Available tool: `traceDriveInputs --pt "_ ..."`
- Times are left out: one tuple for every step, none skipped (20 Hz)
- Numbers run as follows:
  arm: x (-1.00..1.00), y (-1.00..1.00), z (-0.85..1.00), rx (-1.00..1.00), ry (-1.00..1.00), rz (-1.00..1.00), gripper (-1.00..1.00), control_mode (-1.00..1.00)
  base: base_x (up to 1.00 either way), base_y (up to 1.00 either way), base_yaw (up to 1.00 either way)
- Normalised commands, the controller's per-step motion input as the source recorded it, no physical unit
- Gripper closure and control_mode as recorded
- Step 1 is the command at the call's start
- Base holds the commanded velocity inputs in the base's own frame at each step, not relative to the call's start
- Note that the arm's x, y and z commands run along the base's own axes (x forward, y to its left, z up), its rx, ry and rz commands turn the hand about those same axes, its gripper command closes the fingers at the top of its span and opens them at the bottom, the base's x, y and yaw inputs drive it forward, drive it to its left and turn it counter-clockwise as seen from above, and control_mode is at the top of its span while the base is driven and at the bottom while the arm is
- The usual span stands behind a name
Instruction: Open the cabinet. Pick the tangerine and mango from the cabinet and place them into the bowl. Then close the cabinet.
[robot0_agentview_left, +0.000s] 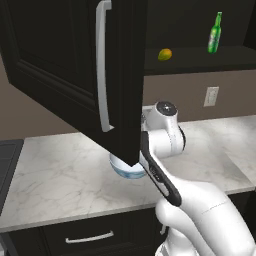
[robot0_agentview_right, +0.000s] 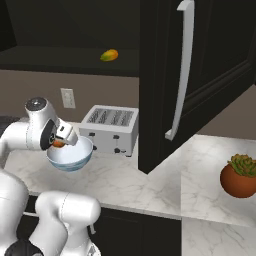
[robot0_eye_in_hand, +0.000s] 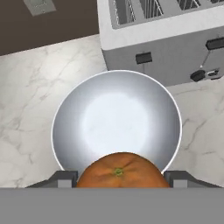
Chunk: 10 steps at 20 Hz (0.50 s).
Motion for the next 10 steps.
traceDriveInputs --pt "0.77 0.16 -0.47 0.0 0.03 0.0 1.0 -1.0 0.0 0.0 0.0" --pt "0.76 0.16 -0.46 0.0 0.02 0.0 1.0 -1.0 0.0 0.0 0.0" --pt "0.76 0.14 -0.47 0.0 0.03 0.0 1.0 -1.0 0.0 0.0 0.0" --pt "0.76 0.13 -0.48 0.0 0.03 0.0 1.0 -1.0 0.0 0.0 0.0" --pt "0.79 0.12 -0.5 0.0 0.03 0.0 1.0 -1.0 0.0 0.0 0.0" --pt "0.81 0.11 -0.49 0.0 0.02 0.0 1.0 -1.0 0.0 0.0 0.0" --pt "0.83 0.09 -0.49 0.0 0.02 0.0 1.0 -1.0 0.0 0.0 0.0" --pt "0.84 0.07 -0.47 0.0 0.03 0.0 1.0 -1.0 0.0 0.0 0.0" --pt "0.8 0.02 -0.45 0.0 0.04 0.0 1.0 -1.0 0.0 0.0 0.0" --pt "0.71 0.01 -0.42 0.0 0.04 0.0 1.0 -1.0 0.0 0.0 0.0"
